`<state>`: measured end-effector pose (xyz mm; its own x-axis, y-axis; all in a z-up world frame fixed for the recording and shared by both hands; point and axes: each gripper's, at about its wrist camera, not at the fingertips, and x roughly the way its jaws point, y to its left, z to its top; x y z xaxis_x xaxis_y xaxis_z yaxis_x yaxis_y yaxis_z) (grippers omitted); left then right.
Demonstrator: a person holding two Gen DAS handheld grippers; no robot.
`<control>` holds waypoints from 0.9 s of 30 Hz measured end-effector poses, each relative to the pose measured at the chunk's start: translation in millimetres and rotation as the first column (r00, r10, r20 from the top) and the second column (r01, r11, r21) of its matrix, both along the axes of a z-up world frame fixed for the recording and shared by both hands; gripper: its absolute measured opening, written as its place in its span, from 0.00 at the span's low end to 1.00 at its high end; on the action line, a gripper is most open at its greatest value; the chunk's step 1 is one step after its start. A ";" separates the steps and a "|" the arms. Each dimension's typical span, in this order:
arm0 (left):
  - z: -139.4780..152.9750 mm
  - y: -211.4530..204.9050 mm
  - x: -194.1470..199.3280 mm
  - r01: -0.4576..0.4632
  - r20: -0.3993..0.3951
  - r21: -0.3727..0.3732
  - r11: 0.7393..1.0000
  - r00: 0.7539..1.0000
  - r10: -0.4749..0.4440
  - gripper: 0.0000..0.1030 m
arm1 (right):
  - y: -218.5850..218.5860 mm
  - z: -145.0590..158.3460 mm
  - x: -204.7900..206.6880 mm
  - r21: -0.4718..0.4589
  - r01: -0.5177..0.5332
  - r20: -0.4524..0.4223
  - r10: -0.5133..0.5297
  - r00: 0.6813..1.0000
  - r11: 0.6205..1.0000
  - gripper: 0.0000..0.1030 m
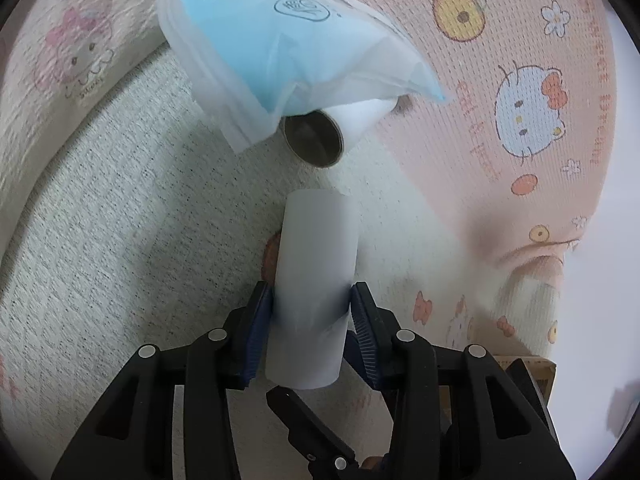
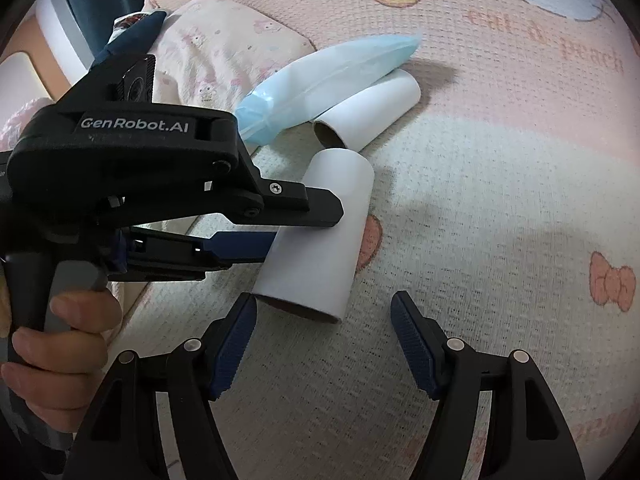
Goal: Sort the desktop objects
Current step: 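Close the left tool on a white tube while the right tool grasps another tube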
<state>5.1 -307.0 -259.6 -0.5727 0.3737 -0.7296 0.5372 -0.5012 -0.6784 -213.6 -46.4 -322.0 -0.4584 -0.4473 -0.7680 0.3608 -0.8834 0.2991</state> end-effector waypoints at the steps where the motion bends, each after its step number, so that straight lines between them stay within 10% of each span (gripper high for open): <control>1: 0.4 -0.6 0.9 -0.003 0.000 -0.001 1.000 1.000 0.003 0.44 | 0.5 0.2 0.4 0.000 0.001 0.003 -0.001 1.000 1.000 0.66; 16: -9.3 19.1 1.6 0.086 0.003 0.089 0.992 0.996 -0.086 0.44 | 13.9 0.2 1.6 -0.042 0.072 0.043 -0.070 0.997 0.997 0.65; 19: -6.7 24.1 -1.1 0.114 0.008 0.066 0.991 0.993 -0.115 0.44 | 9.0 2.4 3.4 -0.022 0.053 0.043 -0.052 0.998 0.998 0.48; 27: -8.5 19.8 -18.2 0.199 0.034 0.070 0.978 0.979 -0.201 0.49 | -0.3 4.4 10.6 -0.008 0.046 0.055 -0.045 0.997 0.999 0.46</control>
<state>-13.1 -287.2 -268.2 -0.4518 0.5256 -0.7208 0.4585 -0.5563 -0.6931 -202.9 -46.7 -317.6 -0.4362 -0.4339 -0.7883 0.3032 -0.8957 0.3253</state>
